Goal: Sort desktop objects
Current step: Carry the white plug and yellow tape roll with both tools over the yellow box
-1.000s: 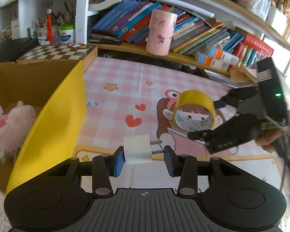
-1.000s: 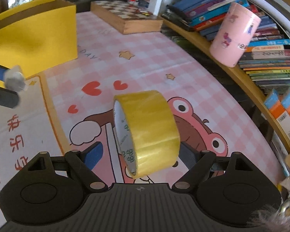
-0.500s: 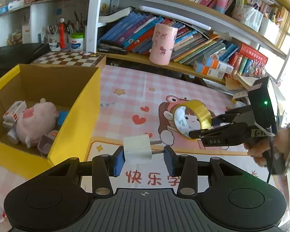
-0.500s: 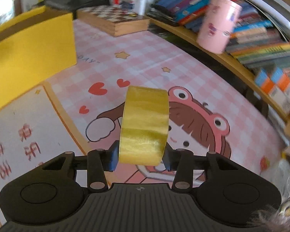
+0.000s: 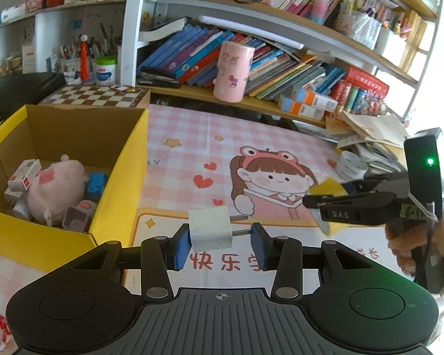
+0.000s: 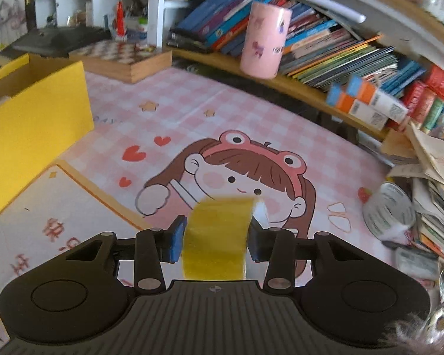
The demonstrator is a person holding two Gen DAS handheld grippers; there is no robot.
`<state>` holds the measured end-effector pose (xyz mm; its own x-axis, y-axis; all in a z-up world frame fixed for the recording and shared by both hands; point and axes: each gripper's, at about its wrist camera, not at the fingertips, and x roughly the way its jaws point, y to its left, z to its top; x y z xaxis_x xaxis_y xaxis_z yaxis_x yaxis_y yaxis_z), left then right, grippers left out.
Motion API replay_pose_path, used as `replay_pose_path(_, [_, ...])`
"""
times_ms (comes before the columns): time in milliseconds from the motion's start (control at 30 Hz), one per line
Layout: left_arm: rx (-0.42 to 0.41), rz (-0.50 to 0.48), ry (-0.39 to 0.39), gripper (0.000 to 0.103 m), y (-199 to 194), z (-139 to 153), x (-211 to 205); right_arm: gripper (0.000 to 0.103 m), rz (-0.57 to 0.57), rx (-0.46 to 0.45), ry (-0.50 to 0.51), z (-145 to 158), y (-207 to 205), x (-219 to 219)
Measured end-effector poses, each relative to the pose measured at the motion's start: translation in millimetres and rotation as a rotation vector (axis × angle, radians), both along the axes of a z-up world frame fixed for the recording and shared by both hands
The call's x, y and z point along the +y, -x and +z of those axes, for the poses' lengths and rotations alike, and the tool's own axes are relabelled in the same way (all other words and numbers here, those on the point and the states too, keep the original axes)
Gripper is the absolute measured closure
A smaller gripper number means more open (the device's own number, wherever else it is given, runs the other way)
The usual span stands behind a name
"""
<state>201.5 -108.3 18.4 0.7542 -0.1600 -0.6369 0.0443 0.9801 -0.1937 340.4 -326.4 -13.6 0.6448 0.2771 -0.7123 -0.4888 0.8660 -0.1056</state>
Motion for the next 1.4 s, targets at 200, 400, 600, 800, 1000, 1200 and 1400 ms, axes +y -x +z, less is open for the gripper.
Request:
replay_pose_path(200, [-0.011, -0.072, 0.007, 0.061, 9, 3, 7, 0.069, -0.057, 0.028, -0.016, 1, 29, 6])
replay_pose_path(400, [-0.032, -0.118, 0.023, 0.061, 19, 5, 14, 0.069, -0.128, 0.02, -0.075, 8, 55, 7])
replay_pose_path(600, [-0.054, -0.148, 0.037, 0.061, 31, 7, 24, 0.069, -0.166, 0.039, -0.128, 14, 78, 13])
replay_pose_path(800, [-0.045, -0.171, 0.052, 0.061, 49, 3, 43, 0.069, -0.208, 0.064, -0.175, 14, 110, 26])
replay_pose_path(1000, [-0.037, -0.187, 0.06, 0.061, 74, -1, 67, 0.069, -0.227, 0.102, -0.255, 22, 150, 45])
replay_pose_path(1200, [-0.04, -0.183, 0.06, 0.061, 103, -2, 95, 0.069, -0.218, 0.133, -0.284, 27, 191, 76])
replay_pose_path(1400, [-0.026, -0.182, 0.062, 0.061, 135, -8, 124, 0.069, -0.198, 0.148, -0.28, 27, 230, 111])
